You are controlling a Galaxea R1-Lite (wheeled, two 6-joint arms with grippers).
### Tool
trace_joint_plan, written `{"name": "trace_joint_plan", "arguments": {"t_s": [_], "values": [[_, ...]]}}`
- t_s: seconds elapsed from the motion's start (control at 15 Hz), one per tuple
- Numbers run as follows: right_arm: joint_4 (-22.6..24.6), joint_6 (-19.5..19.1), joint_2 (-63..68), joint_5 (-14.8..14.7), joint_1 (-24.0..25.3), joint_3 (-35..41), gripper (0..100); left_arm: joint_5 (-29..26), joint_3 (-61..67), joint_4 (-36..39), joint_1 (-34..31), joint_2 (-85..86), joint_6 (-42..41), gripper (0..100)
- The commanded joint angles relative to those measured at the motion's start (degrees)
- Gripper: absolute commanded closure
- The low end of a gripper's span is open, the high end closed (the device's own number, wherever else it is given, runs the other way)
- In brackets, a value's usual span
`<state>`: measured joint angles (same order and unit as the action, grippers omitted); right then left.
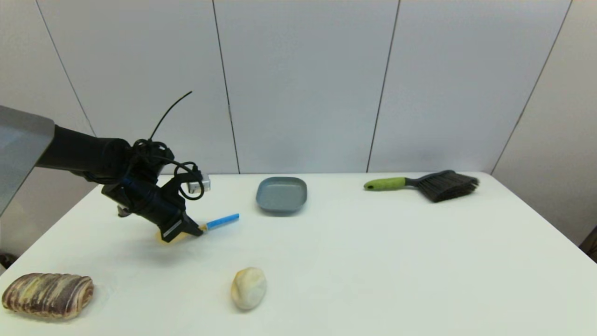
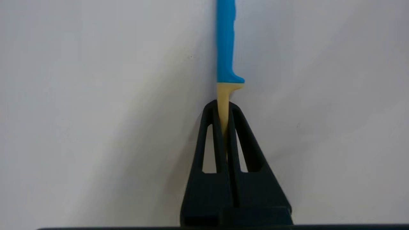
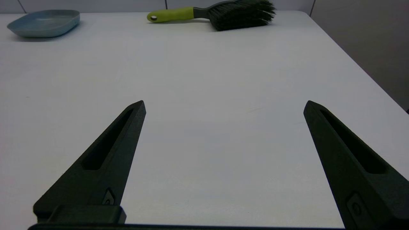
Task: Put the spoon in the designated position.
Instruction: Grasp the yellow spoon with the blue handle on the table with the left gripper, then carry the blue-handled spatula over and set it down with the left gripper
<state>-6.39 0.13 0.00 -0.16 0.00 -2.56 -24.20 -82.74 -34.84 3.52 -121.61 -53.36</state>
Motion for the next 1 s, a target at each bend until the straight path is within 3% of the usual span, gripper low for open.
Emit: {"name": "trace_joint_plan", "arguments": {"t_s": [0.07, 0.53, 1.0], "values": [[-0.03, -0.05, 0.09, -0.02, 0.00, 0.01, 0, -0.32, -0.06, 0.12, 0.08, 1.38, -0.34, 100], [-0.03, 0.04, 0.09, -0.02, 0.00, 0.01, 0, -0.41, 0.03, 0.04, 0.08, 6.74, 1.77, 100], [-0.03, -0.05, 0.09, -0.02, 0.00, 0.01, 0, -0.41, 3.11, -0.05, 5.97, 20.45, 17.59, 100]]}}
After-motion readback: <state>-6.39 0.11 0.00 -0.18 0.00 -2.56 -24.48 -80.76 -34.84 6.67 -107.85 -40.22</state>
